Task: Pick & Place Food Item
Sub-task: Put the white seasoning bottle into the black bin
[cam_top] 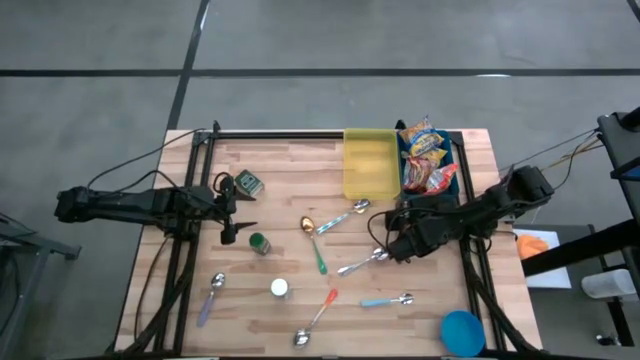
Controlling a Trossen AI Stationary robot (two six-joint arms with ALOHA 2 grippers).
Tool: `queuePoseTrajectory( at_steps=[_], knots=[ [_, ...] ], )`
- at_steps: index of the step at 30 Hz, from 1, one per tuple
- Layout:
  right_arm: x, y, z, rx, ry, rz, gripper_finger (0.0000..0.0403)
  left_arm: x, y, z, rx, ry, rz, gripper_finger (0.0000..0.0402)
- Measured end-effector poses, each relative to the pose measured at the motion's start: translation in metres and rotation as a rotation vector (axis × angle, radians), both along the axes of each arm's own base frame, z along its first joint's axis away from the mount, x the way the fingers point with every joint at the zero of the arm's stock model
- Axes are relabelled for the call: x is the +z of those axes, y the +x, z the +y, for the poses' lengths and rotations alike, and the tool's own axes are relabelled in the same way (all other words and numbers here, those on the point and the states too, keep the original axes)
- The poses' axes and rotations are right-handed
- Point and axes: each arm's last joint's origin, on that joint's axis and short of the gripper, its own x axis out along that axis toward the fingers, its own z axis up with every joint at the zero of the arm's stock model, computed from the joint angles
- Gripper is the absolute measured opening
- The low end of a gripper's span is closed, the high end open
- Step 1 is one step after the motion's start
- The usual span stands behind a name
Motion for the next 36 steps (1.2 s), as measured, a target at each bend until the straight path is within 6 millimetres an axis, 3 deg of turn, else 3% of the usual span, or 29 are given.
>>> queuePoseTrajectory(
  at_steps=[10, 23, 30, 36],
  knots=[
    [0.039, 0.009, 0.002, 0.112, -0.018, -0.014, 0.0285, 0.000, 0.000, 0.000, 0.000, 0.000, 0.000, 0.0340],
    [0.103, 0.050, 0.014, 0.553, -0.186, -0.079, 0.0285, 0.000, 0.000, 0.000, 0.000, 0.000, 0.000, 0.0340],
    [0.114, 0.061, 0.011, 0.844, -0.268, -0.263, 0.0285, 0.000, 0.000, 0.000, 0.000, 0.000, 0.000, 0.0340],
    [0.099, 0.061, -0.009, 1.206, -0.368, -0.424, 0.0285, 0.000, 0.000, 0.000, 0.000, 0.000, -0.001, 0.0340]
  ],
)
